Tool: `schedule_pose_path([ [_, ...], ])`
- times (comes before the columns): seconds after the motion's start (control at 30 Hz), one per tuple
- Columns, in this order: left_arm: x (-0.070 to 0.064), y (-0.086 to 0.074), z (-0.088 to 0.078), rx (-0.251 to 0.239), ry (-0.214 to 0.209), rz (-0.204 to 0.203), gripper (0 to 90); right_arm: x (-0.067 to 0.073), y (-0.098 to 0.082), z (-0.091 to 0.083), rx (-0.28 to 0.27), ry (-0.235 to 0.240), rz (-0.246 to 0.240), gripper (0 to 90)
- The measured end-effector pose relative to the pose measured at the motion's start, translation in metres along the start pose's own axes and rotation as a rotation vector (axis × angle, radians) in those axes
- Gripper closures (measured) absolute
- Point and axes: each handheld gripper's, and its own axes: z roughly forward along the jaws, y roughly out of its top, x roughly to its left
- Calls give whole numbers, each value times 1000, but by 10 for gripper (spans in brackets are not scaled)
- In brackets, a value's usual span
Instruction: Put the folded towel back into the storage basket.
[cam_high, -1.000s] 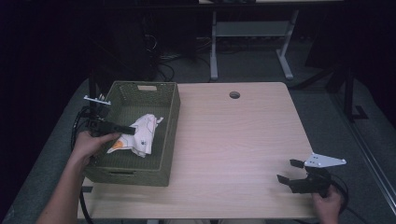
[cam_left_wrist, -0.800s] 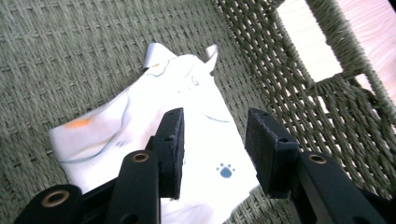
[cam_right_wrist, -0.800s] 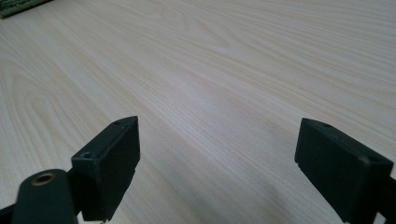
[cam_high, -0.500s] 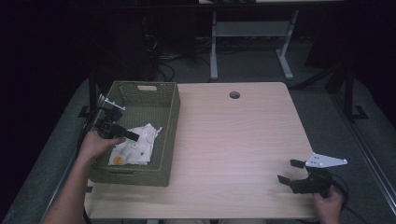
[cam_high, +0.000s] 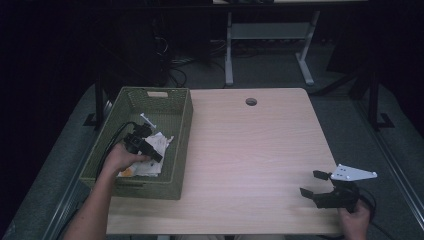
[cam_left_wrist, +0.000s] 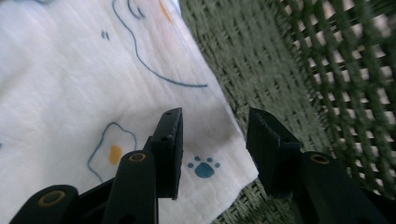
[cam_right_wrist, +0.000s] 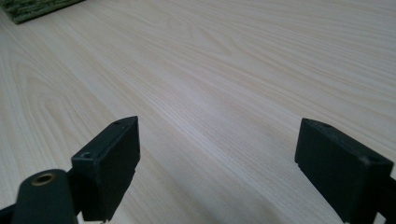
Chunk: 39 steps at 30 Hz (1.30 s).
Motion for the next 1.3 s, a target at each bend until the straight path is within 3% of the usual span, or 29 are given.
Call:
schedule_pose_path([
  [0.03, 0, 0, 3, 14, 10, -6, 543, 0, 0, -1, -2, 1, -1, 135],
  [0.13, -3, 2, 11, 45, -14, -13, 521, 0, 0, 0, 3, 9, 1, 135],
  [0.23, -12, 7, 14, 59, 57, 20, 532, 1, 1, 2, 11, 13, -12, 135],
  [0.33, -16, 8, 15, 72, 119, 54, 659, 1, 2, 1, 4, 14, -19, 135],
  [0.43, -16, 8, 14, 61, 117, 54, 781, 2, 4, -2, -2, 3, -30, 135],
  [0.53, -17, 7, 13, 47, 118, 38, 812, 3, 4, -4, -8, 3, -30, 135],
  [0.6, -18, 7, 11, 34, 108, 30, 828, 2, 4, -4, -12, 4, -30, 135],
  [0.63, -18, 4, 8, 8, 60, 11, 828, 2, 4, -4, -10, 5, -31, 135],
  [0.67, -18, 4, 8, 8, 60, 11, 811, 2, 4, -4, -10, 5, -31, 135],
  [0.77, -20, 2, 5, -19, -20, 8, 786, 3, 4, -4, -7, 7, -33, 135],
  [0.8, -21, 2, 3, -27, -27, 5, 733, 3, 4, -5, -4, 8, -37, 135],
  [0.93, -18, 2, -10, -69, 8, -15, 644, 4, 5, -5, -3, 9, -47, 135],
  [1.13, -5, 0, -24, -133, 89, -73, 811, 4, 6, -6, -6, 15, -58, 135],
  [1.3, 3, 4, -17, -96, 165, -102, 856, 3, 7, -6, -15, 21, -57, 135],
])
